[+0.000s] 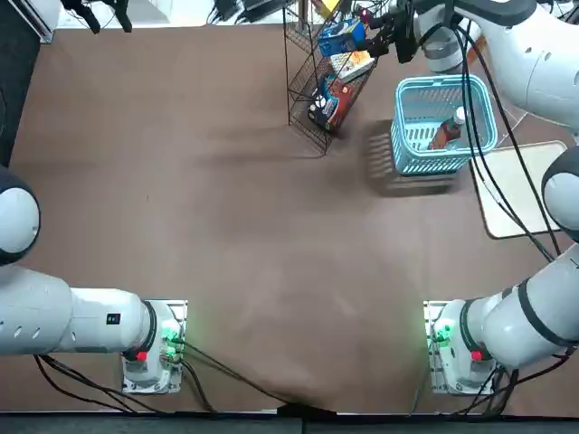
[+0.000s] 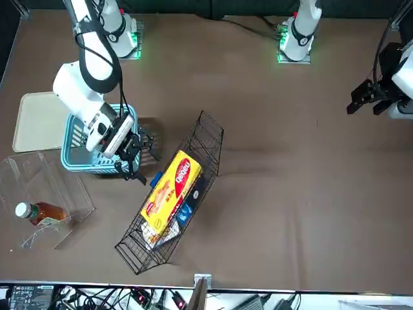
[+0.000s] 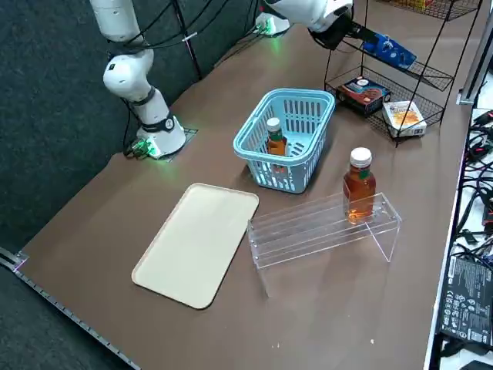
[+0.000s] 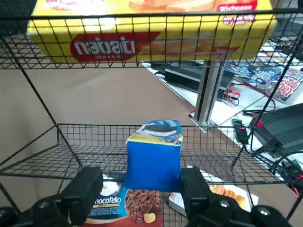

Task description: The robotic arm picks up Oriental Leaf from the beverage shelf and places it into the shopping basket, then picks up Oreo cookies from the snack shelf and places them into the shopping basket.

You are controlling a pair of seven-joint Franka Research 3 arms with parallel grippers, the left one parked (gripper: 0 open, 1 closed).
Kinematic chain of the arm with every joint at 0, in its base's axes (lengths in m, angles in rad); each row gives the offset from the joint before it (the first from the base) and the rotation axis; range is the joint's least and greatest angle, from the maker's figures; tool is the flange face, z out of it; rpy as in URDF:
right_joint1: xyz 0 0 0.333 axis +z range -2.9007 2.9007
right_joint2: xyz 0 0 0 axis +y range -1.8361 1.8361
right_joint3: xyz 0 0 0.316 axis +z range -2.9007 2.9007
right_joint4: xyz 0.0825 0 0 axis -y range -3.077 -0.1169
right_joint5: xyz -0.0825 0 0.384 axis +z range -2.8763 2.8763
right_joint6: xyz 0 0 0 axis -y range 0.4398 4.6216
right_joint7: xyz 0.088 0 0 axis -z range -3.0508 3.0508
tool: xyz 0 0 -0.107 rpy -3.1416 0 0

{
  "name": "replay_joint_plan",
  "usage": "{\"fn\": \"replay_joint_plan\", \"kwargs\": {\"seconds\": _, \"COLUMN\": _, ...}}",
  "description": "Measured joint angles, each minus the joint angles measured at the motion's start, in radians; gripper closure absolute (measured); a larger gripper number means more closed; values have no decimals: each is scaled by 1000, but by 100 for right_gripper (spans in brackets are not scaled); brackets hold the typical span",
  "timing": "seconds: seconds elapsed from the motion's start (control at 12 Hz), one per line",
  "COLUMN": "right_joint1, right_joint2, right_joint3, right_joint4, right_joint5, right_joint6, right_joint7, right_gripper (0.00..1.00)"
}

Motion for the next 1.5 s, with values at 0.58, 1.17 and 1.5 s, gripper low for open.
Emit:
{"fn": "replay_joint_plan", "kwargs": {"seconds": 0.58, "right_joint1": 1, "right_joint2": 50, "right_joint3": 0, "right_joint4": 44, "right_joint5": 0, "right_joint6": 0, "right_joint7": -2, "right_gripper": 0}}
{"fn": "replay_joint_plan", "kwargs": {"seconds": 1.17, "right_joint1": 1, "right_joint2": 99, "right_joint3": 0, "right_joint4": 98, "right_joint5": 0, "right_joint6": 0, "right_joint7": -5, "right_gripper": 0}}
{"fn": "replay_joint_plan", "kwargs": {"seconds": 1.5, "right_joint1": 3, "right_joint2": 134, "right_joint3": 0, "right_joint4": 127, "right_joint5": 0, "right_joint6": 0, "right_joint7": -5, "right_gripper": 0}}
